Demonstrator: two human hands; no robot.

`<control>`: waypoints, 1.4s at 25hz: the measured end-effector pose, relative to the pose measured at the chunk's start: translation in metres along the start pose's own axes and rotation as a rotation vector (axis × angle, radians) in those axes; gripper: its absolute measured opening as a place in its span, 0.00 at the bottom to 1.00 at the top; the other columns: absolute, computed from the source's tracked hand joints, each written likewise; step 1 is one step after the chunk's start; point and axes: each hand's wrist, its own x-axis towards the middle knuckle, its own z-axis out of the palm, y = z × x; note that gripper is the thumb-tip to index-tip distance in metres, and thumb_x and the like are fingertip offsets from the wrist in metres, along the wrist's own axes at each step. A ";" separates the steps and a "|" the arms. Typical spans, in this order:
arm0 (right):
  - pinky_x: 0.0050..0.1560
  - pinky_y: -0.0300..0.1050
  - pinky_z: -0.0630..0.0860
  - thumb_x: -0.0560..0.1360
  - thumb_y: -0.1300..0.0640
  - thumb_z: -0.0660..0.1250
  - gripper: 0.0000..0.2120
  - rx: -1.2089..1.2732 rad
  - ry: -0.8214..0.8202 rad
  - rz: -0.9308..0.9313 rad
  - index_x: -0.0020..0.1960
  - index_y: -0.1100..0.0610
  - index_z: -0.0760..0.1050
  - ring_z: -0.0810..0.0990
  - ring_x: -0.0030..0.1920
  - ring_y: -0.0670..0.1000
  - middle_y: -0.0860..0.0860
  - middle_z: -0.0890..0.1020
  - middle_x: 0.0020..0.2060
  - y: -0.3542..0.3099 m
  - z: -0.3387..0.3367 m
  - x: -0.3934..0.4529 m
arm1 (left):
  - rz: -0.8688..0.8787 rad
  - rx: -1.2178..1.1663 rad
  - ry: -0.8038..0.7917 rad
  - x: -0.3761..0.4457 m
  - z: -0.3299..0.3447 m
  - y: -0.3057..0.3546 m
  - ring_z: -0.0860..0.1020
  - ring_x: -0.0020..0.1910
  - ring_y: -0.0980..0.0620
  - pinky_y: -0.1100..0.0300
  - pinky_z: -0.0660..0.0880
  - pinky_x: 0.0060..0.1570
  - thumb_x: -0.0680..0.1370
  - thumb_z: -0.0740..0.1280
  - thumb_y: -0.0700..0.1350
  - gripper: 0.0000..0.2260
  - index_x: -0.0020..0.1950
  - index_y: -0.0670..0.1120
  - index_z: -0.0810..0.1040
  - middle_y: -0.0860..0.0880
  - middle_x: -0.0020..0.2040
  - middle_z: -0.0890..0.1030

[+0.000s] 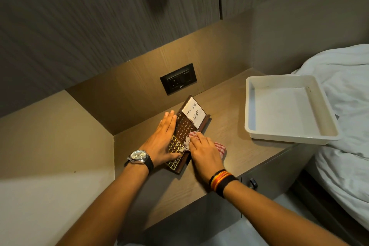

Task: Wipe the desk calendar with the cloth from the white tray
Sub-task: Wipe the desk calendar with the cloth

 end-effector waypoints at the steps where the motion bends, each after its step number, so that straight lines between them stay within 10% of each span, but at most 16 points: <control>1: 0.66 0.59 0.73 0.72 0.51 0.76 0.26 0.001 0.034 -0.029 0.67 0.58 0.74 0.72 0.69 0.61 0.59 0.78 0.66 0.007 -0.005 0.003 | 0.002 -0.004 -0.001 -0.001 0.000 0.000 0.32 0.79 0.50 0.53 0.42 0.77 0.70 0.79 0.56 0.60 0.81 0.45 0.34 0.48 0.81 0.32; 5: 0.57 0.55 0.75 0.77 0.54 0.69 0.09 0.059 0.135 0.088 0.57 0.53 0.75 0.75 0.60 0.56 0.54 0.81 0.58 0.025 -0.011 0.031 | 0.002 0.001 -0.005 0.000 -0.001 0.002 0.31 0.79 0.51 0.54 0.41 0.76 0.70 0.79 0.57 0.60 0.81 0.46 0.34 0.48 0.81 0.32; 10: 0.71 0.61 0.69 0.71 0.55 0.77 0.33 0.063 0.038 -0.017 0.72 0.59 0.70 0.67 0.74 0.61 0.59 0.74 0.71 0.010 0.013 -0.005 | 0.006 -0.009 0.003 0.000 0.000 -0.001 0.31 0.79 0.51 0.54 0.40 0.77 0.70 0.79 0.57 0.60 0.81 0.46 0.34 0.49 0.81 0.32; 24: 0.77 0.59 0.60 0.75 0.60 0.72 0.43 0.335 0.074 0.175 0.82 0.57 0.51 0.50 0.81 0.56 0.55 0.58 0.81 -0.016 0.010 -0.003 | 0.001 0.010 0.011 0.001 0.002 0.000 0.31 0.79 0.50 0.55 0.39 0.76 0.70 0.79 0.56 0.60 0.81 0.45 0.34 0.48 0.81 0.31; 35: 0.79 0.55 0.58 0.78 0.61 0.69 0.34 0.298 0.034 0.056 0.80 0.57 0.58 0.53 0.81 0.56 0.54 0.62 0.80 0.000 0.000 -0.006 | 0.003 0.012 0.024 0.000 0.003 -0.001 0.32 0.79 0.50 0.53 0.41 0.78 0.70 0.79 0.57 0.61 0.81 0.45 0.34 0.48 0.81 0.32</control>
